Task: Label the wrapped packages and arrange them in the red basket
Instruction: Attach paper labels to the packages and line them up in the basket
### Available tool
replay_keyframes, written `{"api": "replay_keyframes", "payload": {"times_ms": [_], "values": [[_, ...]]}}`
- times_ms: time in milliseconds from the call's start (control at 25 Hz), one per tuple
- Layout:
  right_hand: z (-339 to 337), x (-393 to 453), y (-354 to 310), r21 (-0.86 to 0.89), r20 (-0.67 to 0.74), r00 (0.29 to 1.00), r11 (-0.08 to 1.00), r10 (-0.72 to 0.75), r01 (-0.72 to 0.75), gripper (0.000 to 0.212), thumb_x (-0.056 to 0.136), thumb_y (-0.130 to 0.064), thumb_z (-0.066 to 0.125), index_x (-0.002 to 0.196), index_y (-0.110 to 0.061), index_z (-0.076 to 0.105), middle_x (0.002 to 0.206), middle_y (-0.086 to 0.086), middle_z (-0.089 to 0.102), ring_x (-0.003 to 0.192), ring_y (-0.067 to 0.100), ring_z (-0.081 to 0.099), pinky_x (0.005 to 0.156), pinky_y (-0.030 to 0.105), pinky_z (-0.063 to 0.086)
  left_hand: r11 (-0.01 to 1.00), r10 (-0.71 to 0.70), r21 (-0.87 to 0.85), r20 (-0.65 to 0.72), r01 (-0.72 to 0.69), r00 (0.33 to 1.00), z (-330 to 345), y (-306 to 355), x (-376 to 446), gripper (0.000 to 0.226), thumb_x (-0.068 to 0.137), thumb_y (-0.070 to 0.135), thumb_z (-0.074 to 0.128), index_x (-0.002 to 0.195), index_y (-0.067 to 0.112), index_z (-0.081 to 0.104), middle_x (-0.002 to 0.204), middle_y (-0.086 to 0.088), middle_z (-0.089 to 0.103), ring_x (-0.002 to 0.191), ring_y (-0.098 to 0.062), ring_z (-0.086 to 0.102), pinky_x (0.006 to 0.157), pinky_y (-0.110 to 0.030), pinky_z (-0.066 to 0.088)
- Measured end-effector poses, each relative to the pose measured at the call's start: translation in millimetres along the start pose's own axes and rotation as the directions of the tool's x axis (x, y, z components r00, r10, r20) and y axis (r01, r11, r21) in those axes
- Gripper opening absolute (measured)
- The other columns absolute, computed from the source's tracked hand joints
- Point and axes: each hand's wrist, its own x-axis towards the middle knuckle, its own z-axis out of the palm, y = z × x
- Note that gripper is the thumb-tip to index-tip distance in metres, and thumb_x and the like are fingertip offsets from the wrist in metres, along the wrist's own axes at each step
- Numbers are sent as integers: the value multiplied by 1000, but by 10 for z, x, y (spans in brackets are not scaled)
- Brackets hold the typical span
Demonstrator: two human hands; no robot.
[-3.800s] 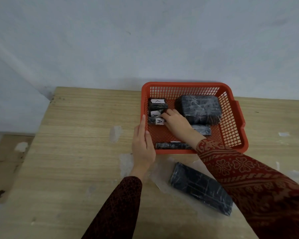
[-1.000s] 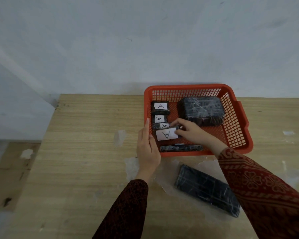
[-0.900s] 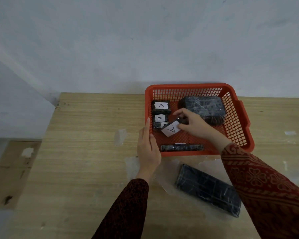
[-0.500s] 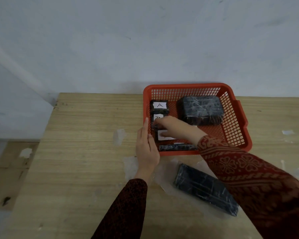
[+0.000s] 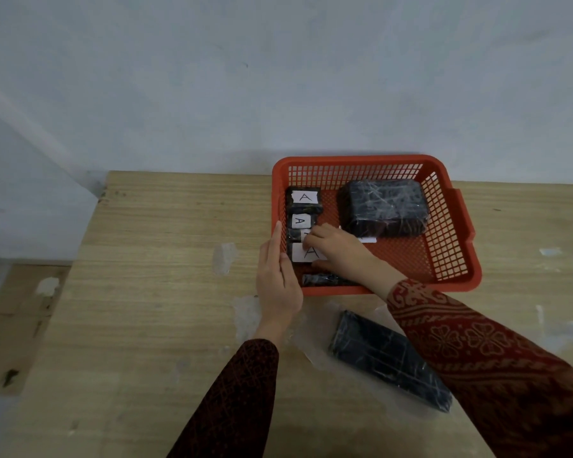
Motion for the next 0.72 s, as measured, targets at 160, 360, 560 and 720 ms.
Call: {"api": "replay_keyframes", "payload": {"times_ms": [160, 360, 560, 720], "values": [[-95, -127, 82, 119, -71, 997, 993, 15, -6, 30, 81, -24, 71, 107, -14, 59, 110, 5, 57, 104, 23, 53, 81, 38, 50, 1000, 1, 6, 4, -1, 1000, -7, 5, -7, 49, 98, 10, 30, 147, 16, 34, 120, 5, 51, 108, 7, 48, 93, -9, 39], [-193, -533, 503, 113, 224, 967, 982, 121, -149, 27, 77, -33, 74, 94, -22, 57, 97, -4, 58, 86, 14, 55, 72, 32, 49, 1000, -22, -6, 23, 22, 999, -7, 13, -6, 50, 98, 11, 29, 147, 19, 33, 117, 1, 53, 102, 5, 49, 89, -8, 40], [-77, -654, 642, 278, 351, 920, 918, 176, -282, 16, 83, -26, 70, 97, -21, 65, 95, -6, 63, 87, 11, 58, 74, 21, 45, 1000, -19, 4, 38, 19, 999, -11, 26, -15, 51, 98, 11, 30, 148, 19, 31, 117, 3, 51, 102, 8, 48, 87, -5, 38], [-154, -648, 682, 481, 414, 894, 792, 172, -376, 20, 98, -25, 47, 106, -23, 65, 100, -7, 63, 92, 19, 61, 72, 25, 50, 1000, -29, 3, 38, 29, 999, -20, 50, -19, 51, 98, 11, 30, 148, 20, 31, 119, 1, 52, 102, 4, 49, 89, -10, 41]]}}
